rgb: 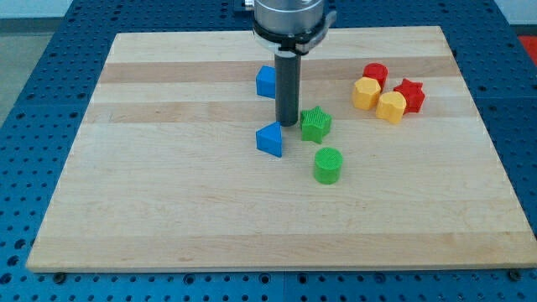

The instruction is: Push the blue triangle to the top left of the green circle

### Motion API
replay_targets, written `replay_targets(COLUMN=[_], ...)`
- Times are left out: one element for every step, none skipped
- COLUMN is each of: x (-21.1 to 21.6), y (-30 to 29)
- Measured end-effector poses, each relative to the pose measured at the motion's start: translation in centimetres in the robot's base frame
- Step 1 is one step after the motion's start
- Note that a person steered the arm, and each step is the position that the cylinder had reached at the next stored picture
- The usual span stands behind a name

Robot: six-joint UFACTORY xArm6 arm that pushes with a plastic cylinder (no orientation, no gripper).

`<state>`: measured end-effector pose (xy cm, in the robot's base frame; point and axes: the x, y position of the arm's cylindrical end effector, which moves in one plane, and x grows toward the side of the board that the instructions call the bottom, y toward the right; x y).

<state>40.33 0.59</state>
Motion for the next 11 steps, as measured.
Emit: replay_targets(x=[-0.3, 2.7, 5.3, 5.3, 5.3, 4.7, 9.7, 16.0, 17.6, 14.6, 13.3], y=[-1.1, -1.5, -1.5, -1.7, -1.7, -4.7, -8.6, -10.5, -8.9, -2.8, -1.6])
